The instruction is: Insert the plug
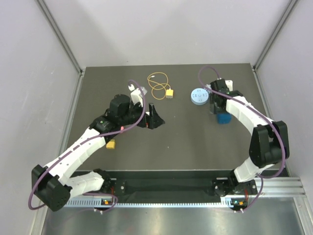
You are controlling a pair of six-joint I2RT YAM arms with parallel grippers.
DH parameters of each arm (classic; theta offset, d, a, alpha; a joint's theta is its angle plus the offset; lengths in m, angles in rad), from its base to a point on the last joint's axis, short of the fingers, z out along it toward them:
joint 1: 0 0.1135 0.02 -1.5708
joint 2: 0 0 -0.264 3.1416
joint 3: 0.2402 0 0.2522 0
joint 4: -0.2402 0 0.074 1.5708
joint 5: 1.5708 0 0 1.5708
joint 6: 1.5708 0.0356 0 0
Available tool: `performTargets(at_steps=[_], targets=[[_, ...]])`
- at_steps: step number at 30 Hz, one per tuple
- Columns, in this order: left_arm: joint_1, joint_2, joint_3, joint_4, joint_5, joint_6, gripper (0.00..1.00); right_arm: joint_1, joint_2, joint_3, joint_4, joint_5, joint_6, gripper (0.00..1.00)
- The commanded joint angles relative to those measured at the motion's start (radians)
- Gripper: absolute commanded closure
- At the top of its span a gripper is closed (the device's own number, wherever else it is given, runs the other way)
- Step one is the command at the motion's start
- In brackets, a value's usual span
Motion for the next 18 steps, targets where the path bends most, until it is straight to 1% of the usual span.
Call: performTargets(at_steps=[1, 3, 5, 7, 10, 12, 13, 16, 18], targets=[[-0.003, -0.025, 0.001, 0.033, -0.008, 0.044, 0.02, -0.074, 0.033, 0.033, 0.021, -0.12, -0.092, 0.0], [-0.001, -0.028, -0.009, 0.05, -0.015, 0.053, 0.02, -0.116, 0.069, 0.051, 0.028, -0.171, -0.114, 0.0], [-0.001, -0.04, -0.046, 0.093, 0.013, 0.064, 0.02, -0.119, 0.105, 0.072, 0.033, -0.203, -0.129, 0.01], [-0.003, -0.048, -0.066, 0.148, 0.045, 0.046, 0.02, -0.119, 0.111, 0.063, 0.051, -0.242, -0.152, 0.02], [-0.001, -0.028, -0.084, 0.194, 0.092, 0.007, 0.02, -0.122, 0.115, 0.025, 0.085, -0.243, -0.17, 0.02], [-0.001, -0.008, -0.074, 0.197, 0.128, -0.002, 0.02, -0.125, 0.135, 0.022, 0.096, -0.248, -0.187, 0.02], [-0.001, 0.015, -0.053, 0.168, 0.148, -0.001, 0.02, -0.127, 0.145, 0.026, 0.096, -0.248, -0.19, 0.02], [-0.001, 0.055, 0.003, 0.101, 0.159, 0.018, 0.02, -0.128, 0.177, 0.026, 0.097, -0.25, -0.189, 0.04], [-0.001, 0.059, 0.011, 0.064, 0.145, 0.022, 0.02, -0.13, 0.183, 0.013, 0.103, -0.256, -0.186, 0.04]])
